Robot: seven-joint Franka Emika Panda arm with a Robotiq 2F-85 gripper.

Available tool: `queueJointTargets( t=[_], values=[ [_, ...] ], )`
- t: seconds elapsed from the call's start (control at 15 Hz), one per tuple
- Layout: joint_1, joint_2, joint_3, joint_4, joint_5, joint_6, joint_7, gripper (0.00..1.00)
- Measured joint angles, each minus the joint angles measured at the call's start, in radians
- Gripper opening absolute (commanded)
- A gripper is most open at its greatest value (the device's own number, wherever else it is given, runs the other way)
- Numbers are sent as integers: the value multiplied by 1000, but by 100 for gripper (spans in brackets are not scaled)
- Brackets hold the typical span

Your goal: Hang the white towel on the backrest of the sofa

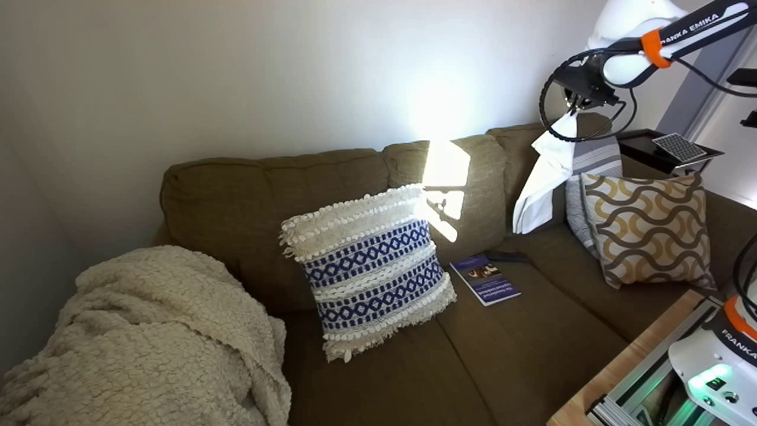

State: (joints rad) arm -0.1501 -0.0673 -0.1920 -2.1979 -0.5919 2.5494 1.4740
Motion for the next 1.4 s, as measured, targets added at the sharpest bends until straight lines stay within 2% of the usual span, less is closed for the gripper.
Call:
queueJointTargets(
  t=[0.6,1.4],
  values=[
    [-5,147,5,233,150,22,-32,1],
    [15,386,7,550,378,86,-238,1]
  ],
)
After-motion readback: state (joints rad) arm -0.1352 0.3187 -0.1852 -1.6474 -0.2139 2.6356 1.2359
